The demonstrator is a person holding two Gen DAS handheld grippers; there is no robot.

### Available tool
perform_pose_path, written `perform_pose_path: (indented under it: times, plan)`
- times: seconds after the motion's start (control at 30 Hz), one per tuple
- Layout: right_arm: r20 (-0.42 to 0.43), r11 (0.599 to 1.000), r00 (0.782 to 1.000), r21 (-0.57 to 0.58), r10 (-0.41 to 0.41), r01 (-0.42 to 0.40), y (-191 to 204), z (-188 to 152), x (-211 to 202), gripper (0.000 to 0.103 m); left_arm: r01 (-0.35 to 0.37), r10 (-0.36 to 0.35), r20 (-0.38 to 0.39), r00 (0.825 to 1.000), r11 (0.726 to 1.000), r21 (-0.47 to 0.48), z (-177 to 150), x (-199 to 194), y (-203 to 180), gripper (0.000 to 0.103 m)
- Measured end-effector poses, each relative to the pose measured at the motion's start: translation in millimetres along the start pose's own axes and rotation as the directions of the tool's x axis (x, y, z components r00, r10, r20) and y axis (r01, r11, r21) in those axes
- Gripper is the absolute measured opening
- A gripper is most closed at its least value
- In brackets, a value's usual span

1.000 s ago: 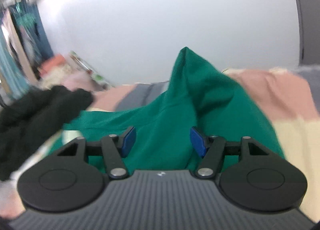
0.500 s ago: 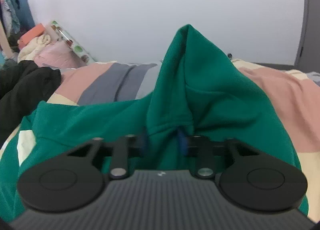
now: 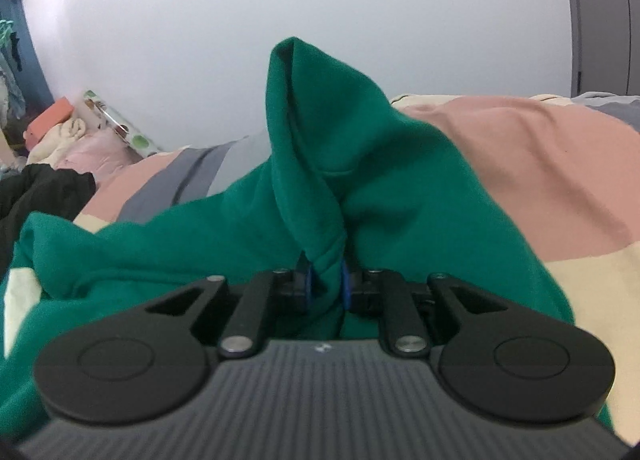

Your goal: Fold large clothes

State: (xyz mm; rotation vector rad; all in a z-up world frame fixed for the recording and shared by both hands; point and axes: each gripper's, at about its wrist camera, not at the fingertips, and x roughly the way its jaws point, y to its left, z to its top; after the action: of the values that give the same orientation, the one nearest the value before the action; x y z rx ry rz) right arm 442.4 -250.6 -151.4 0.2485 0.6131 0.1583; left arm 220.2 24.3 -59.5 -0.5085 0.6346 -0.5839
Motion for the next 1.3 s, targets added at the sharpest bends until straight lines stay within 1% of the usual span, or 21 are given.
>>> perform_pose_path:
  times: [0.07, 0.13, 0.17, 0.2, 0.23, 0.27, 0.3, 0.4, 0.5, 0.57, 0.63, 0.73, 0.87, 0.93, 1.03, 1.1, 1.23, 1.3]
  plan:
    - [0.002, 1.000, 1.000, -0.003, 0.004, -0.004, 3, 0, 1, 0.016, 0.000, 0.000, -0.008, 1.000, 1.000, -0.011, 2, 2, 0, 0.041]
    - [0.000, 1.000, 1.000, 0.008, 0.024, -0.024, 1, 2, -3, 0.018, -0.003, 0.003, -0.009, 1.000, 1.000, 0.000, 7, 4, -1, 0.041]
    - [-0.003, 0.999, 0.999, 0.016, 0.037, -0.036, -5, 4, -7, 0.021, -0.008, 0.008, -0.011, 1.000, 1.000, 0.011, 12, 9, -1, 0.041]
    - [-0.012, 0.998, 0.999, 0.026, 0.053, -0.053, -6, 6, -12, 0.023, -0.010, 0.011, -0.010, 1.000, 0.999, 0.031, 14, 9, -4, 0.046]
    - [-0.029, 0.997, 0.997, 0.031, 0.067, -0.066, -6, 8, -18, 0.025, -0.007, 0.007, -0.007, 1.000, 0.999, 0.054, 9, 6, -6, 0.053]
    - [-0.039, 0.997, 0.997, 0.032, 0.073, -0.072, -4, 11, -25, 0.025, -0.005, 0.005, -0.001, 1.000, 0.998, 0.068, 7, 4, -9, 0.055]
    - [-0.046, 0.997, 0.996, 0.029, 0.076, -0.075, -2, 12, -34, 0.025, -0.010, 0.010, 0.002, 1.000, 0.996, 0.084, 5, 7, -12, 0.058]
    - [-0.051, 0.996, 0.995, 0.025, 0.081, -0.080, 1, 14, -64, 0.026, -0.048, 0.048, 0.009, 0.999, 0.991, 0.128, 2, 1, -23, 0.061]
    - [-0.035, 0.994, 0.994, 0.025, 0.104, -0.103, 3, 10, -101, 0.026, -0.079, 0.074, 0.036, 0.997, 0.984, 0.158, -1, -13, -35, 0.064]
    - [-0.026, 0.994, 0.994, 0.015, 0.105, -0.104, 5, 5, -127, 0.026, -0.113, 0.103, 0.062, 0.993, 0.977, 0.182, -4, -25, -45, 0.065]
    - [-0.022, 0.993, 0.993, 0.007, 0.117, -0.117, 4, -4, -153, 0.026, -0.155, 0.141, 0.090, 0.986, 0.970, 0.186, -6, -43, -51, 0.066]
    - [-0.022, 0.993, 0.993, -0.012, 0.116, -0.116, 5, -16, -190, 0.026, -0.198, 0.177, 0.125, 0.976, 0.965, 0.174, -9, -73, -58, 0.066]
    - [-0.045, 0.993, 0.993, -0.040, 0.112, -0.114, 10, -35, -234, 0.026, -0.270, 0.252, 0.141, 0.957, 0.954, 0.128, -10, -102, -61, 0.066]
    - [-0.060, 0.992, 0.992, -0.048, 0.114, -0.117, 10, -42, -252, 0.026, -0.304, 0.291, 0.131, 0.948, 0.948, 0.098, -13, -113, -62, 0.066]
    - [-0.088, 0.989, 0.987, -0.038, 0.136, -0.140, 6, -54, -278, 0.026, -0.330, 0.323, 0.109, 0.940, 0.942, 0.057, -21, -125, -61, 0.066]
    - [-0.123, 0.987, 0.981, -0.031, 0.153, -0.158, 2, -60, -290, 0.026, -0.363, 0.358, 0.087, 0.930, 0.930, 0.056, -30, -130, -62, 0.066]
    - [-0.180, 0.985, 0.972, -0.062, 0.149, -0.162, -4, -64, -306, 0.026, -0.415, 0.413, 0.046, 0.910, 0.908, 0.061, -43, -134, -65, 0.066]
    - [-0.200, 0.984, 0.970, -0.081, 0.138, -0.157, -9, -64, -310, 0.026, -0.429, 0.428, 0.037, 0.903, 0.901, 0.062, -48, -138, -67, 0.067]
